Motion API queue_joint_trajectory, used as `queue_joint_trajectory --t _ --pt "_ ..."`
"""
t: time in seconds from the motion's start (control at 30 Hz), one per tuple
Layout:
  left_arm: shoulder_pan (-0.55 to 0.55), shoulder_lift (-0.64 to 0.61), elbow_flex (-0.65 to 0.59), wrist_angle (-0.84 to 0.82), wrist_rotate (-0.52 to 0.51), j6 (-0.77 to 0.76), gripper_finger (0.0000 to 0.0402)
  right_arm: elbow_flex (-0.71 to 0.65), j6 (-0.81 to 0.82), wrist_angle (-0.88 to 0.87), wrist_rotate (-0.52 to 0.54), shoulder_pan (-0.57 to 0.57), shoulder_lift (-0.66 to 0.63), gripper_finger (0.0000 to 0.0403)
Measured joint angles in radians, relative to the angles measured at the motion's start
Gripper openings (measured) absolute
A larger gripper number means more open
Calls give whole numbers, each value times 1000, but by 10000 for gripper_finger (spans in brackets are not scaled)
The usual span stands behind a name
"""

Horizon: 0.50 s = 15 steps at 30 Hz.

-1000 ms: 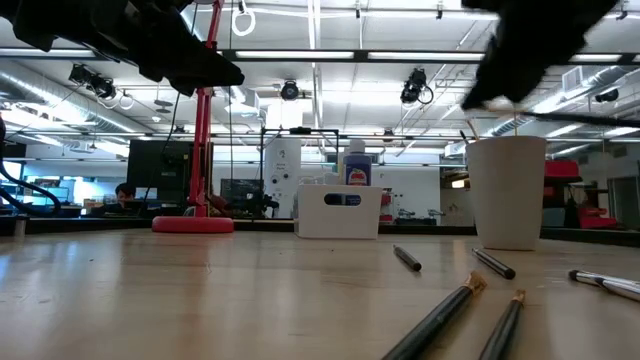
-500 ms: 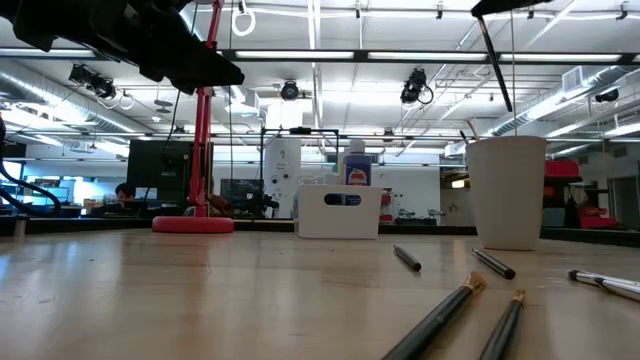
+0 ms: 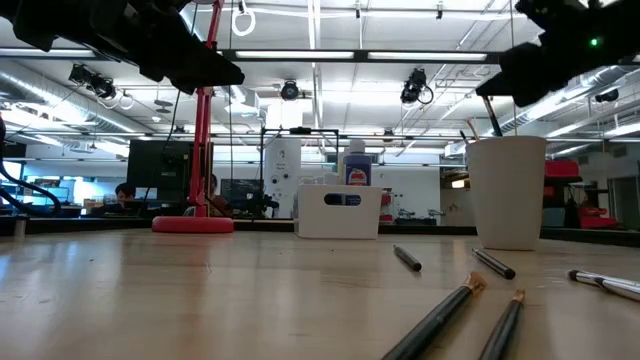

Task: Pick & Place Paint Supplies
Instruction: Put the gold paint brush into the gray cup

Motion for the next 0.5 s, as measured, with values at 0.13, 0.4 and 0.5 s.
queue_joint_trajectory --t 0.13,0.4,0.5 --pt "0 0 0 0 -3 10 96 -56 -65 133 1 0 0 4" --pt "0 0 0 0 -4 10 96 -69 -216 306 0 0 -1 71" --pt "0 0 0 0 -4 6 96 -69 -247 354 0 0 -1 98"
